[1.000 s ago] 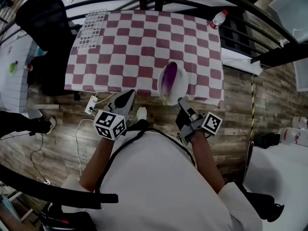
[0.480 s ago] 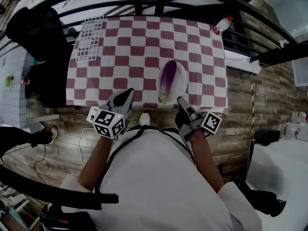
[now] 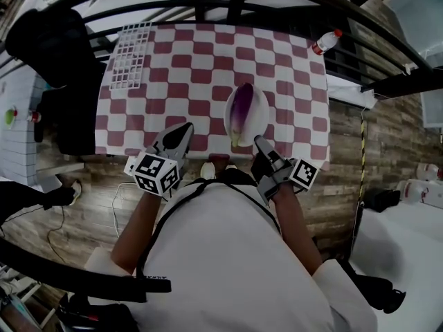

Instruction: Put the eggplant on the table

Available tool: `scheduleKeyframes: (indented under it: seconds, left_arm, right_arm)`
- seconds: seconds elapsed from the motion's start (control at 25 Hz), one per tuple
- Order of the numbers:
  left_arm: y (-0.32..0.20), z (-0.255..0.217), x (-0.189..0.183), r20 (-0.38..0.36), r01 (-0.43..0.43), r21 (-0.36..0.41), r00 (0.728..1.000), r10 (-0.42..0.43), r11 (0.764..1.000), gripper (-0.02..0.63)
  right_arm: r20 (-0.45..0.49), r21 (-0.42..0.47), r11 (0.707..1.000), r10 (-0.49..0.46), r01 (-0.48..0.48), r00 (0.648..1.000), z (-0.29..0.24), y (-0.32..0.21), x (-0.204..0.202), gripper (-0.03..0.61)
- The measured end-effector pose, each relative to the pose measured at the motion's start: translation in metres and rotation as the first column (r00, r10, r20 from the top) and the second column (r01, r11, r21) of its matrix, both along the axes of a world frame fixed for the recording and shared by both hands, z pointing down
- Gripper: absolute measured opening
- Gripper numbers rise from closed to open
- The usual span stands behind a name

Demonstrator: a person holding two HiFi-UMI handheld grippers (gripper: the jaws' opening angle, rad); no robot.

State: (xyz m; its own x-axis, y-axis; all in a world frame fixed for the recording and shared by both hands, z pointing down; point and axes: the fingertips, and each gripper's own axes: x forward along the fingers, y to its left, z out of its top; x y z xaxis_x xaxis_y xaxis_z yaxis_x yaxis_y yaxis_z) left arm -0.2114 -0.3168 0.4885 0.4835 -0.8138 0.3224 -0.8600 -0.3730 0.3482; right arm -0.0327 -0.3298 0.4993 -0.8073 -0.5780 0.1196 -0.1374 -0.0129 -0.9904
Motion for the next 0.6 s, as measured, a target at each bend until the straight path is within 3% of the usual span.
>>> scheduleKeyframes:
  seconds: [0.32, 0.6]
  left_arm:
    - [-0.001, 0.001, 0.000, 0.002, 0.070, -0.003, 0.998, -0.070, 0.998, 0.006]
    - [-0.003, 0.000, 0.000, 0.016, 0.165, -0.009, 0.986, -0.165, 0.986, 0.006]
  right_arm:
    - [0.004, 0.002, 0.997, -0.074, 0.074, 0.997, 0.003, -0.016, -0.006, 0.023]
    - [-0.019, -0.005, 0.981, -0.195, 0.194, 0.981, 0.017, -0.032, -0.011, 0.022]
